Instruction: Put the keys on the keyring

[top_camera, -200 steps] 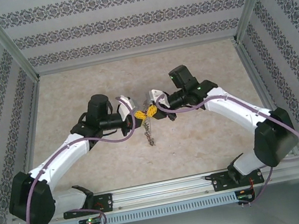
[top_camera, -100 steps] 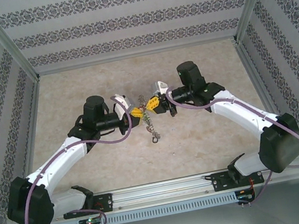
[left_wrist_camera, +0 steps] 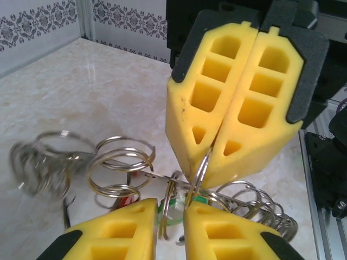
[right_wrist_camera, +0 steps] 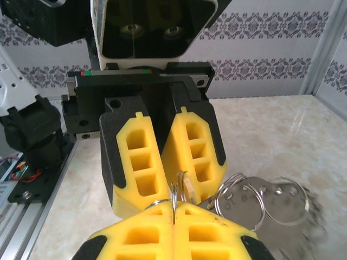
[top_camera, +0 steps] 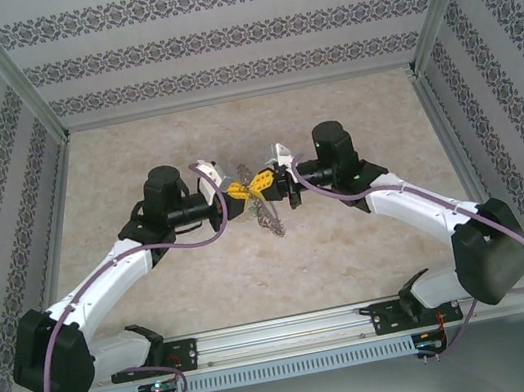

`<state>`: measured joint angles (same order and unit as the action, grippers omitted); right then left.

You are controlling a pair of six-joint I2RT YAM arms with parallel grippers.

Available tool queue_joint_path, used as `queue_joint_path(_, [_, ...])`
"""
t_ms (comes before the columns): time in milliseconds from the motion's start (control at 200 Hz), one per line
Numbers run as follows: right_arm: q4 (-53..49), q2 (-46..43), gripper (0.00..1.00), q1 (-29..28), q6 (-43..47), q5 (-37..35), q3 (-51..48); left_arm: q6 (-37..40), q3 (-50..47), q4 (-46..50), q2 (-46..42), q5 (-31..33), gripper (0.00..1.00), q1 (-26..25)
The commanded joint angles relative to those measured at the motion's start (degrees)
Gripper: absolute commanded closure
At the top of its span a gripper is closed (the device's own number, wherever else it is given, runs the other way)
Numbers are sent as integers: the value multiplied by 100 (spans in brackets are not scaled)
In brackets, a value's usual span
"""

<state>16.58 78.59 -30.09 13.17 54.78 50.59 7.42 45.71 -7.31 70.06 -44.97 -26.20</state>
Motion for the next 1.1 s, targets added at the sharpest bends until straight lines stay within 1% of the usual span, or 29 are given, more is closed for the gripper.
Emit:
queue_joint_path(0, [1145,49,100,-146,-523,-97,-41,-93,73,-210,2,-160,80,32])
queue_joint_path(90, [1223,51,100,-125,-588,-195,-19,81,70,58,-48,-86,80,29])
queue_joint_path(160, [1215,56,100,-79,-644,-121,20,291,43,311,-131,21,80,36])
queue_joint_path(245, [1079,36,100,-35,-602,-78,52,474,3,583,-253,242,80,29])
queue_joint_path(320, [874,10,100,-6,-501,-66,56,515,-78,636,-416,385,80,44])
queue_joint_path(380, [536,-9,100,2,-247,-6,93,505,-148,615,-549,498,80,51])
queue_joint_path(505, [-808,-45,100,-42,668,-110,288,429,-227,611,-719,681,78,77])
queue_joint_path(679, [-1126,-141,100,-6,831,-80,238,198,-457,409,-767,657,76,97])
queue_joint_path(684, [-1128,-142,100,-6,834,-85,239,185,-466,390,-766,657,76,93])
queue_joint_path(704, [-1167,-141,100,-6,864,-90,256,149,-510,333,-766,669,70,92])
queue_joint_path(724, [-1228,-142,100,-6,894,-90,272,107,-547,257,-768,678,68,94])
queue_joint_path(889, [-2105,-109,100,-15,1393,-275,466,-160,-758,-129,-758,719,66,89])
queue_joint_path(954, [-2629,-60,100,-40,1698,-475,595,-205,-792,-135,-740,822,66,96])
queue_joint_path(1029, [-3261,8,100,-130,2106,-882,731,-268,-876,-164,-755,988,65,94])
queue_joint_path(1059, [-3497,52,100,-174,2218,-1080,801,-330,-905,-200,-770,1078,59,94])
queue_joint_path(1094, [-3754,123,100,-233,2308,-1294,874,-462,-948,-262,-766,1203,55,96])
